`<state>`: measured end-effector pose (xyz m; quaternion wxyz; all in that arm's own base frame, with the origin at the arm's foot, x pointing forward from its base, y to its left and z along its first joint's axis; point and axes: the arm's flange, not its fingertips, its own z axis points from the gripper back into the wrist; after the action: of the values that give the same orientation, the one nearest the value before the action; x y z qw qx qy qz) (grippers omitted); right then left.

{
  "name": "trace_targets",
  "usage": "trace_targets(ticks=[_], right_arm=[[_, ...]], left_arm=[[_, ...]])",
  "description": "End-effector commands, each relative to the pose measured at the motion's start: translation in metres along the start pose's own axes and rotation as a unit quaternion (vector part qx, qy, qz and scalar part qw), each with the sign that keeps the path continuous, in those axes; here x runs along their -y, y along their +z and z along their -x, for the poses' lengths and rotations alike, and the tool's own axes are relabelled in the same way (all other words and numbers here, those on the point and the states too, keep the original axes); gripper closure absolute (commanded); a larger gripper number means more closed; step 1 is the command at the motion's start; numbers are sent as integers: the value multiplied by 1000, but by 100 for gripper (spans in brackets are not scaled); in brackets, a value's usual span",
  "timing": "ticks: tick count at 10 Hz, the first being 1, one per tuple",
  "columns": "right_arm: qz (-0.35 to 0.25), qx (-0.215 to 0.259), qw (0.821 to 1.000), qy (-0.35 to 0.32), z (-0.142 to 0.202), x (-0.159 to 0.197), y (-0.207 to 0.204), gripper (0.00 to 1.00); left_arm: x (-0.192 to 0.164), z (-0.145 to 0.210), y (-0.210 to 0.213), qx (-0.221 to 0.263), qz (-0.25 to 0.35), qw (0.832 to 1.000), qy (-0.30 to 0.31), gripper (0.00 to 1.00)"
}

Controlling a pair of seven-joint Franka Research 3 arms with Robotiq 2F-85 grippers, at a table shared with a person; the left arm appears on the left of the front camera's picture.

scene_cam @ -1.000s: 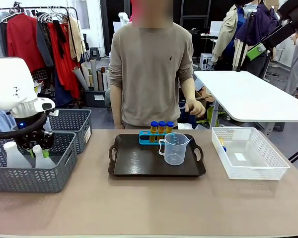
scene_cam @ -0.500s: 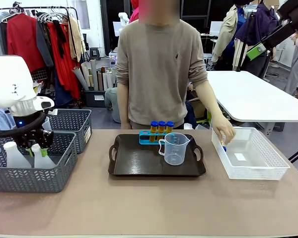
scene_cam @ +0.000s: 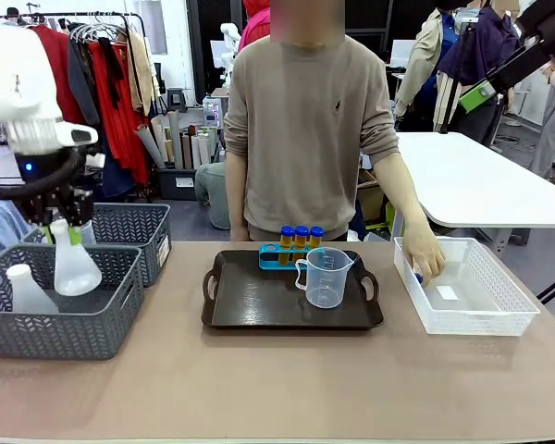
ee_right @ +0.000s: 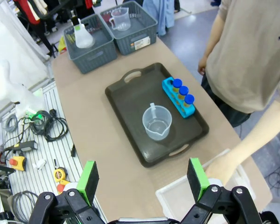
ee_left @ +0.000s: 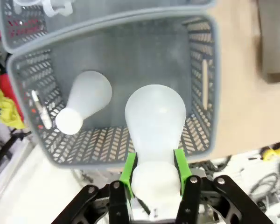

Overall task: Prepare the laboratory tools.
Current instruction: Pick up one Small flask and place it on the Handle tray.

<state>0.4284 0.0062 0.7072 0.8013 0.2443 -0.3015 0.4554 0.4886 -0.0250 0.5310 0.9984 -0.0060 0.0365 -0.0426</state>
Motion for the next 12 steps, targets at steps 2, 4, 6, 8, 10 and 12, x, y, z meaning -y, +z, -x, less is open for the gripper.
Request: trace_targets(ticks=[2, 4, 6, 8, 10, 12], right_arm=[[-3, 6, 1000, 5, -2, -1, 0, 0], [-3, 6, 1000, 5, -2, -1, 0, 0], [-3, 6, 1000, 5, -2, -1, 0, 0], [-3, 6, 1000, 5, -2, -1, 0, 0], [-3, 6, 1000, 5, -2, -1, 0, 0], [-3, 6, 1000, 5, -2, -1, 0, 0]], left_arm=[[8, -8, 28, 9, -21, 1000, -7, 100], [10, -3, 28, 9, -9, 1000, -11, 100], [10, -3, 28, 9, -9, 1000, -11, 100], [11, -6, 30, 8, -9, 1000, -12, 100], [29, 0, 77, 30, -2, 999, -26, 100], [47, 11, 131, 40, -11, 998, -56, 100]])
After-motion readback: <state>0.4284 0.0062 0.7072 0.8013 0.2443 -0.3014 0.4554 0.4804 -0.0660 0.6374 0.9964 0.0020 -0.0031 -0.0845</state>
